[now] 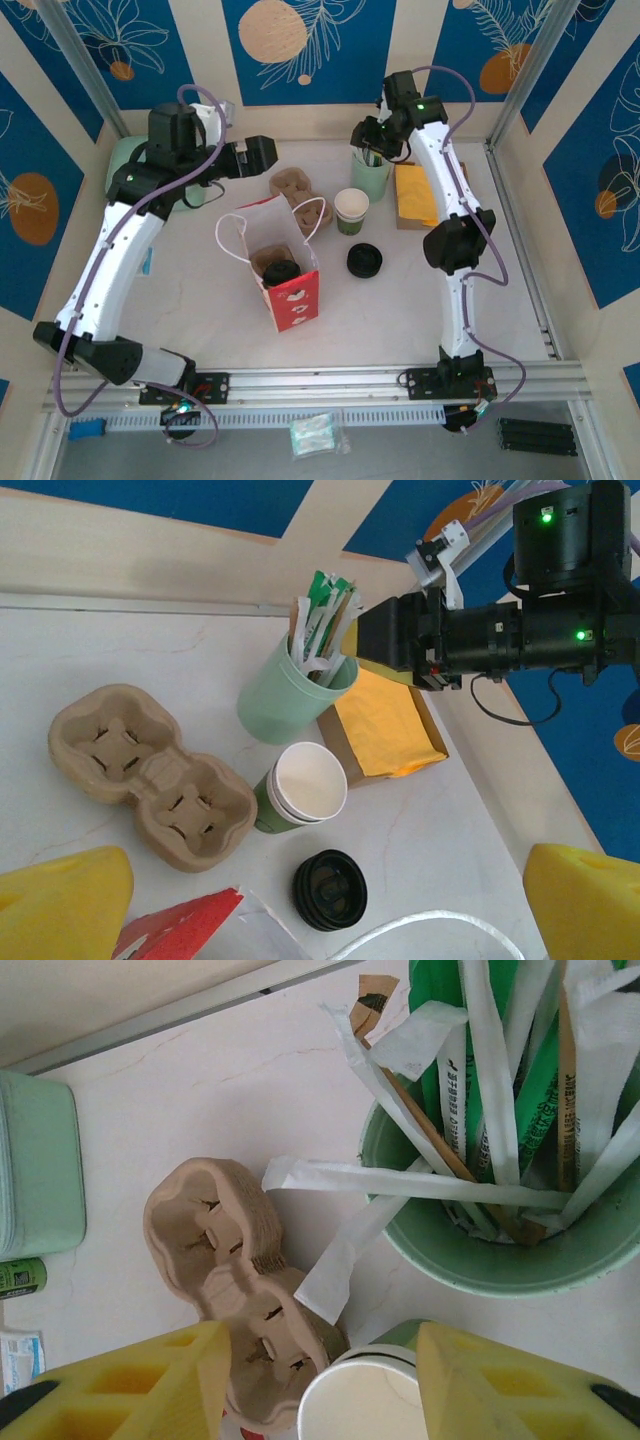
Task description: Pack the takeout coffee
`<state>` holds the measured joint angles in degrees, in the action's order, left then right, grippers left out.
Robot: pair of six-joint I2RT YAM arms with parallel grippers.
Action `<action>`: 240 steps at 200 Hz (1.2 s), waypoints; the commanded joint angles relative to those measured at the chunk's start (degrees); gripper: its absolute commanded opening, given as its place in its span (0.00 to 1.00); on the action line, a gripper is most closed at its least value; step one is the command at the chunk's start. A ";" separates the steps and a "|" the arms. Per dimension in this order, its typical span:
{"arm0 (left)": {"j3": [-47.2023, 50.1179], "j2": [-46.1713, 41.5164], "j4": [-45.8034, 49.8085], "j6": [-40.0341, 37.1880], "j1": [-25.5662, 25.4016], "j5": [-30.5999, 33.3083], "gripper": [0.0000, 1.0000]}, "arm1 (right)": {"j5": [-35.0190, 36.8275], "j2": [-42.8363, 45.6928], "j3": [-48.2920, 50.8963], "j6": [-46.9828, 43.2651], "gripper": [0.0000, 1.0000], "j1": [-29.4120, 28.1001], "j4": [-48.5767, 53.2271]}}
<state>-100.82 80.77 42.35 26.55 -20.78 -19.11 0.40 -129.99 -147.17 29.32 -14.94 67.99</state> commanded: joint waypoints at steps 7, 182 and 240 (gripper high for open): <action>-2.69 1.09 -1.65 0.39 -1.02 -1.63 0.99 | -1.80 -2.36 -2.40 -0.67 0.51 -0.07 0.97; -3.42 2.29 -1.82 0.61 -2.94 -1.16 0.99 | 0.39 -5.47 -4.51 -2.65 0.00 0.42 1.50; -3.51 2.29 -2.10 0.46 -3.15 -1.08 0.99 | 2.80 -0.46 -4.79 -4.18 0.00 0.31 2.15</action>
<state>-102.72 83.00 41.89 26.74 -23.29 -19.51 2.22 -135.06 -150.32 26.50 -14.87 68.69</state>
